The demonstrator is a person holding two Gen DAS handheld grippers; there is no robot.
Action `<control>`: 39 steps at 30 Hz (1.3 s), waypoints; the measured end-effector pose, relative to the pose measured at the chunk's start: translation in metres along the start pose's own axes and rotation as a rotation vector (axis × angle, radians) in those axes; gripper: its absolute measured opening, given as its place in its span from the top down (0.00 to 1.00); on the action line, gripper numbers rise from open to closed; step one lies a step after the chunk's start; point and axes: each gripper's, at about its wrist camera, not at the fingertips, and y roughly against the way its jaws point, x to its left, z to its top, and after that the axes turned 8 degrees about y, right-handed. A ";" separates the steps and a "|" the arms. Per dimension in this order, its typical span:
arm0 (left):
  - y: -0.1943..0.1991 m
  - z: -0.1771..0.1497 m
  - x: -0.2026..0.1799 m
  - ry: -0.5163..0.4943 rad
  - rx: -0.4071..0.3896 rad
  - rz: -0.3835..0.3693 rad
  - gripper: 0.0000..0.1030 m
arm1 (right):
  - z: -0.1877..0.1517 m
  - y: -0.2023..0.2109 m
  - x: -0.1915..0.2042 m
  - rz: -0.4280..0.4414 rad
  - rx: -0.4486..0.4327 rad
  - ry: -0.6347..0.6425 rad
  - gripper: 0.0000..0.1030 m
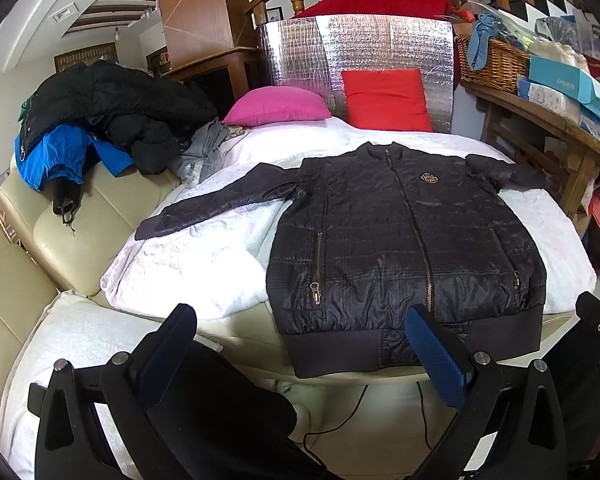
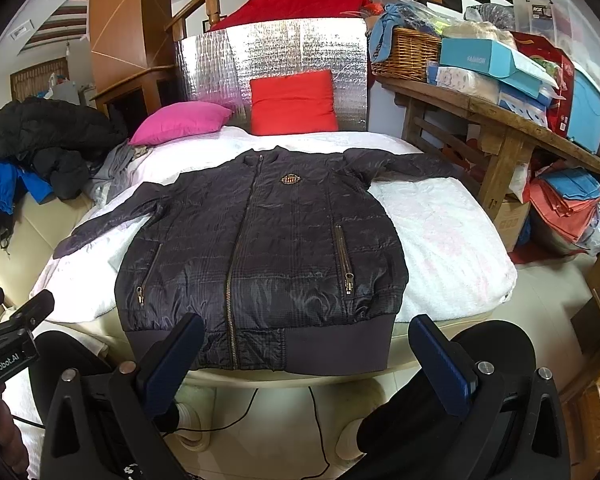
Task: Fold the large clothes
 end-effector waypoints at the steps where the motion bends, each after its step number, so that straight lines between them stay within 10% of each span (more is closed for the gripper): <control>1: -0.001 0.000 0.000 0.000 0.002 0.002 0.00 | 0.000 -0.001 0.000 0.001 0.001 0.000 0.00; 14: -0.041 0.026 -0.004 0.005 0.061 0.002 0.00 | 0.008 -0.027 -0.023 -0.005 0.020 -0.052 0.00; 23: -0.157 0.112 0.020 0.179 0.083 0.139 0.00 | 0.070 -0.113 -0.152 -0.125 -0.025 -0.222 0.00; 39: -0.308 0.198 -0.038 0.335 0.001 0.168 0.00 | 0.145 -0.343 -0.350 0.232 -0.136 -0.877 0.00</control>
